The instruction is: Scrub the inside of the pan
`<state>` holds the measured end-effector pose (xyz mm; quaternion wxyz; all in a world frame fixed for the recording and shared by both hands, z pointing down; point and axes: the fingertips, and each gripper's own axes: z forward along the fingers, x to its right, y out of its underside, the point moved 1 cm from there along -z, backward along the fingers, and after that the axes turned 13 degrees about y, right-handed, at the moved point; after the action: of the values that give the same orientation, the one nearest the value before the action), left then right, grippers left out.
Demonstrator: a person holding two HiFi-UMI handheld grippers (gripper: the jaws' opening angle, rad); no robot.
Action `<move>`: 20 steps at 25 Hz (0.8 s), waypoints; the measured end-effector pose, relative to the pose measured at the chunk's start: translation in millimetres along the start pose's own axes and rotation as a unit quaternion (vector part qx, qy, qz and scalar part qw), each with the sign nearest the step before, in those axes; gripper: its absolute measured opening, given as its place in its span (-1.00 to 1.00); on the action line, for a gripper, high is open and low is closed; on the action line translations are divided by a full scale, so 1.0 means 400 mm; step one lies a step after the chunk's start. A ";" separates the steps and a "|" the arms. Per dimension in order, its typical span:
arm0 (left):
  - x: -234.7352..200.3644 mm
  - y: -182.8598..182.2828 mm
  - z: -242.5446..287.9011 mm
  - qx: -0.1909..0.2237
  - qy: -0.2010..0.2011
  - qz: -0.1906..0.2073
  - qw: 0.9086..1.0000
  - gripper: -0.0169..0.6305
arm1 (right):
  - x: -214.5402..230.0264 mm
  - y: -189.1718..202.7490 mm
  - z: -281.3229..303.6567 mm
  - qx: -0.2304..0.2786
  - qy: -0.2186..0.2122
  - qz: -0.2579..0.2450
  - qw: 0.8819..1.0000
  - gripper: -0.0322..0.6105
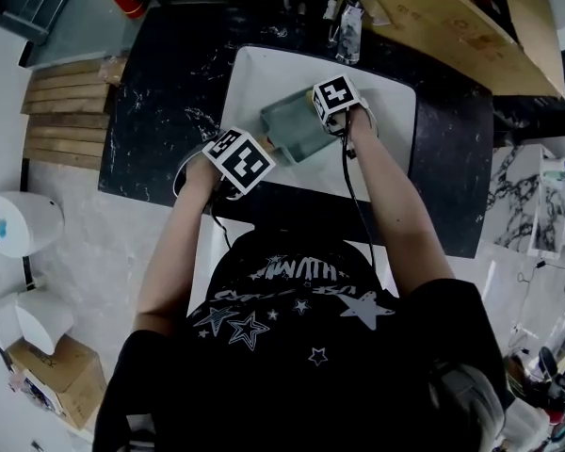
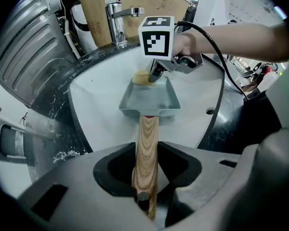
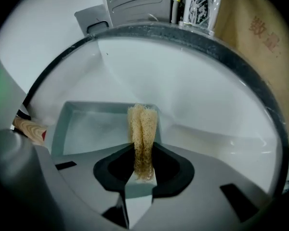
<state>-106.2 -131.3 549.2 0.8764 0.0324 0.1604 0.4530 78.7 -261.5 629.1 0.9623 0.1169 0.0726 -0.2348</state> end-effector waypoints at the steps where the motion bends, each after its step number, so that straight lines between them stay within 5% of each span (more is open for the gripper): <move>1: 0.001 -0.001 0.000 0.000 0.001 0.001 1.000 -0.48 | 0.001 0.004 0.006 -0.006 0.006 -0.001 1.000 -0.62; 12: 0.001 0.001 0.000 0.003 0.008 0.004 1.000 -0.49 | -0.007 -0.012 0.050 -0.013 0.058 -0.016 0.998 -0.63; 20: 0.001 0.002 0.002 0.004 0.012 0.005 1.000 -0.50 | -0.032 -0.029 0.054 0.006 0.063 -0.074 0.995 -0.65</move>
<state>-106.2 -130.5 550.1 0.8720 0.0312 0.1731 0.4569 63.8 -271.6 650.3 0.9350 0.1314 0.1401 -0.2981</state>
